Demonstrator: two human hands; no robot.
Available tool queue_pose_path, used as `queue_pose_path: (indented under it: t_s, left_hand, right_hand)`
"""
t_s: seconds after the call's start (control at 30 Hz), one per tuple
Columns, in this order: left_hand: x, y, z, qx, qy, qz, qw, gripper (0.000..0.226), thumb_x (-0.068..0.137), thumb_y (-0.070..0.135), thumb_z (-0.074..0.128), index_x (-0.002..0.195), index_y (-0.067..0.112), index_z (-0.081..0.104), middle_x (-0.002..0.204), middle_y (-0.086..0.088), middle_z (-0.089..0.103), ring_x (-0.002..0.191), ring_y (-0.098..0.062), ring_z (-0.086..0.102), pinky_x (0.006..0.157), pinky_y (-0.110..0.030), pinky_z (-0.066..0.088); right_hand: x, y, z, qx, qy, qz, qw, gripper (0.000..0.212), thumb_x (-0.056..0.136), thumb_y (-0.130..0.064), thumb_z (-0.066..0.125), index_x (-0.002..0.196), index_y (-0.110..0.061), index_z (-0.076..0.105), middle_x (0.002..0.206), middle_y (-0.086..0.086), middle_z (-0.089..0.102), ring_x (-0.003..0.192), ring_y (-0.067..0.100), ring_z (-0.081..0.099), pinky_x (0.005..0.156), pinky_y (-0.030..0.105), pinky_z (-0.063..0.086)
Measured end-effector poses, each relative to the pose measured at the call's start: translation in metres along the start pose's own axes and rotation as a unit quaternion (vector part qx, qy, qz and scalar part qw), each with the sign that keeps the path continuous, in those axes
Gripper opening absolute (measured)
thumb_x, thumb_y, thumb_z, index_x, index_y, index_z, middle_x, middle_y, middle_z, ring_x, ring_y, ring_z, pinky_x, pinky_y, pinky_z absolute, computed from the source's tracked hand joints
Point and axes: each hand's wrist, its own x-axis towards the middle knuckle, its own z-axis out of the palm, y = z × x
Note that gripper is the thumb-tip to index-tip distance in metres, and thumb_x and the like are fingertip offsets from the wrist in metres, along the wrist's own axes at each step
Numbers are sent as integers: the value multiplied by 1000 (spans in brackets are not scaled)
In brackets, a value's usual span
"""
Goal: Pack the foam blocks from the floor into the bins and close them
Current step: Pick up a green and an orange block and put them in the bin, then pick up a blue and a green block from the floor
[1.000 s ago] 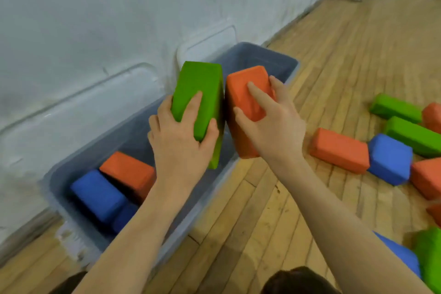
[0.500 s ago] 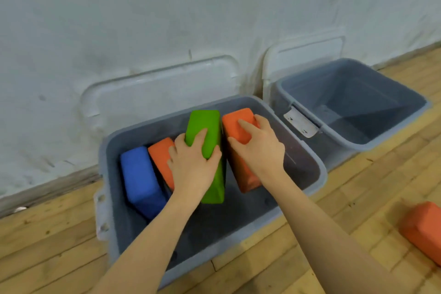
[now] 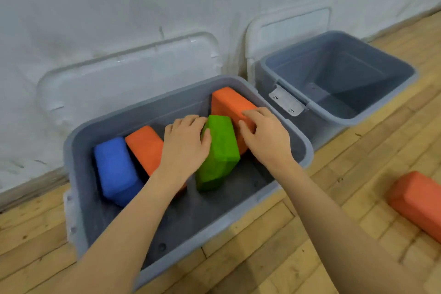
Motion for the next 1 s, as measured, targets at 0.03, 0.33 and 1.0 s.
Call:
queue_pose_path:
  t_s: [0.03, 0.33, 1.0]
  left_hand:
    - [1, 9, -1, -8, -7, 31, 999, 47, 86, 34, 36, 118, 11, 62, 121, -9, 61, 108, -34, 54, 90, -43, 37]
    - [-38, 142, 40, -112, -104, 284, 947, 38, 87, 29, 44, 112, 8, 64, 112, -11, 64, 98, -35, 57, 83, -44, 43]
    - [-292, 328, 271, -37, -421, 460, 781, 49, 97, 37, 37, 144, 25, 30, 147, 0, 34, 132, -23, 30, 108, -36, 23]
  right_hand:
    - [-9, 4, -10, 1, 12, 8, 1000, 30, 93, -28, 52, 119, -17, 63, 119, 2, 59, 105, 24, 56, 80, 41, 48]
    - [-144, 83, -92, -35, 143, 193, 970, 23, 93, -29, 52, 109, -20, 66, 100, -3, 63, 90, 13, 59, 67, 28, 45]
    - [-500, 290, -49, -133, 132, 667, 721, 63, 88, -43, 56, 143, -18, 36, 150, 21, 25, 131, 41, 31, 107, 49, 23]
